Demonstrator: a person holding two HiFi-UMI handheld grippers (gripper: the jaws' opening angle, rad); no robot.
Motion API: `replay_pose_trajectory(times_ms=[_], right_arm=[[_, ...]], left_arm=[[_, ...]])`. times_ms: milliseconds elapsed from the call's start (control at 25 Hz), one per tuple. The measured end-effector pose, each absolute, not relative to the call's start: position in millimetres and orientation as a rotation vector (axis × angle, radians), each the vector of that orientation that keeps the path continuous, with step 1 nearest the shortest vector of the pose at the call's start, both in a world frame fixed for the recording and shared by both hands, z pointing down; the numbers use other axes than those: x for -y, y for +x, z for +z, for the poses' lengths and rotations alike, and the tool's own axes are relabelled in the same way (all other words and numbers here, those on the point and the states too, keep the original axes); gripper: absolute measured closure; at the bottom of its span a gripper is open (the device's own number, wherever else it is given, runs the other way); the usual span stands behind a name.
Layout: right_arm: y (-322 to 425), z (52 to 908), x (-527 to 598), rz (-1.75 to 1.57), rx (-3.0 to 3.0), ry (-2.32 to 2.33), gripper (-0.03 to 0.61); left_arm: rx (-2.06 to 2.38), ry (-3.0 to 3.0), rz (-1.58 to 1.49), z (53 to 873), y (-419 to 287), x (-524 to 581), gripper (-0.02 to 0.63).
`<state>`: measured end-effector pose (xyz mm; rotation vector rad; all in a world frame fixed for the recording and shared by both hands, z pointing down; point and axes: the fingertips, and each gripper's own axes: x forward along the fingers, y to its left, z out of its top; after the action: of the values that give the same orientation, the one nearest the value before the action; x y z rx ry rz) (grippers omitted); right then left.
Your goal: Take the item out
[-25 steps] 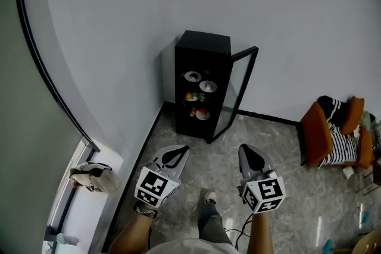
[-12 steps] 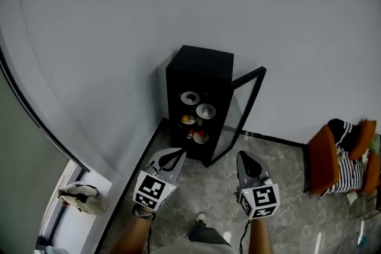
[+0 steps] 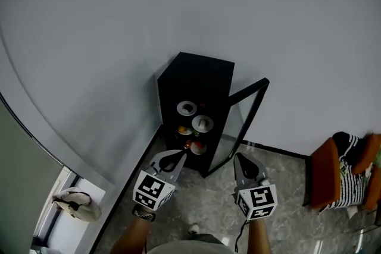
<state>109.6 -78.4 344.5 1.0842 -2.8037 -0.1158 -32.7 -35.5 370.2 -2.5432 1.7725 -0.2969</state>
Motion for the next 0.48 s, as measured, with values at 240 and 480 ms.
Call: replay_pose_trajectory(times_ms=[240, 480], right_arm=[[107.6, 351.5, 117.5, -0.086, 2.815, 1.05, 0.571], [97.4, 369.1, 147.9, -0.038, 2.809, 1.03, 0.571]], left_arm=[[-1.824, -2.572, -0.282, 375.1, -32.9, 74.0, 0.611], [-1.869, -2.629, -0.308, 396.3, -42.3, 102.8, 0.611]])
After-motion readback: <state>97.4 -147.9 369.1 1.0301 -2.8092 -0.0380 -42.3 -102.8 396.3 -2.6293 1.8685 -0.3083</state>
